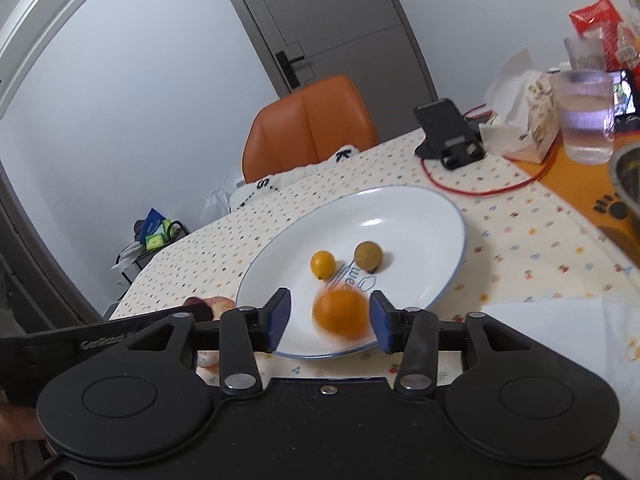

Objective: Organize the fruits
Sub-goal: 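Place the orange in the plate with the right tool while the left tool places the red apple there, then withdraw both open tools from the plate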

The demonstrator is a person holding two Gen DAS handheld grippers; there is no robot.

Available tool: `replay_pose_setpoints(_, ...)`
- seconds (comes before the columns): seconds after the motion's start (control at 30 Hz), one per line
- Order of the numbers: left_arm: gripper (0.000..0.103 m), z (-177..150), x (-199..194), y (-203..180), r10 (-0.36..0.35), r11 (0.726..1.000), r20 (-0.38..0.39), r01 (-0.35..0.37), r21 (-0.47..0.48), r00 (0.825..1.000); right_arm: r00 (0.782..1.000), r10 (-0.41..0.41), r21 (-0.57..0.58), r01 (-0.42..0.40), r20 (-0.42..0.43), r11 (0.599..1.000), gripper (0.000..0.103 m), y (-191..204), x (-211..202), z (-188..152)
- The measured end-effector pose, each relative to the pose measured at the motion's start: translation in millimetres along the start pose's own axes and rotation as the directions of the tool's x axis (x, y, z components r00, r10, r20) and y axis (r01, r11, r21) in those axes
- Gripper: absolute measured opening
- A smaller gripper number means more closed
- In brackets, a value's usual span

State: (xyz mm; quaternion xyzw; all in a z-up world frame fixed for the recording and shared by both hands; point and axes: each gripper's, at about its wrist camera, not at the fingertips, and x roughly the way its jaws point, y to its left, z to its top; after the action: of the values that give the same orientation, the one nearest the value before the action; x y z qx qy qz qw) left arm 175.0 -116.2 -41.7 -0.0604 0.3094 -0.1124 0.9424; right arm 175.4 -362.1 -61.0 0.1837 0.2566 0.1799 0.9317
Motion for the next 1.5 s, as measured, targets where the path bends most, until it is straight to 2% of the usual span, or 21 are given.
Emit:
replay_pose_setpoints(0.33,0.021,9.4,11.5,-31.4,-0.047,0.997,0.010,0.047,0.054,0.999,1.000,-0.027,0.028,0.027,0.003,0.999,0.047,-18.9,-15.7,-1.6)
replay_pose_setpoints(0.67,0.021,10.3,21.7,-43.4,-0.058,0.997,0.005,0.058,0.057,0.998,0.999,-0.037,0.037,0.037,0.018,0.999,0.048,-26.1,-27.7,-2.3)
replay_pose_setpoints(0.77,0.024,10.4,21.2,-43.6,-0.051,0.997,0.003,0.051,0.055,0.999,0.999,-0.038,0.042,0.037,0.019,0.998,0.048,-26.9,-28.8,-2.5)
replay_pose_setpoints(0.87,0.033,10.3,19.0,-39.9,-0.040,0.998,-0.015,0.040,0.046,0.999,0.999,-0.036,0.044,0.035,0.020,0.998,0.049,-24.8,-29.4,-3.8)
replay_pose_setpoints(0.93,0.051,9.2,14.6,-35.4,-0.024,0.999,-0.013,0.024,0.034,1.000,0.999,-0.031,0.043,0.030,0.021,0.999,0.049,-22.7,-29.7,-4.6)
replay_pose_setpoints(1.03,0.065,7.6,5.3,-27.4,-0.010,1.000,0.007,0.010,0.012,1.000,0.999,-0.026,0.038,0.025,0.025,0.999,0.052,-18.7,-30.8,-5.5)
replay_pose_setpoints(1.13,0.070,7.1,-2.8,-21.1,0.007,1.000,0.013,-0.007,0.002,1.000,0.999,-0.021,0.034,0.020,0.029,0.999,0.052,-14.4,-31.9,-5.8)
replay_pose_setpoints(1.33,0.078,3.6,-21.0,-9.7,0.032,0.999,0.030,-0.032,-0.001,0.999,0.999,-0.008,0.027,0.007,0.038,1.000,0.059,-2.8,-35.1,-8.9)
replay_pose_setpoints(1.5,0.081,-2.0,-37.3,1.5,0.050,0.999,0.042,-0.049,-0.015,0.998,0.999,0.006,0.008,-0.006,0.038,1.000,0.062,10.3,-38.2,-12.4)
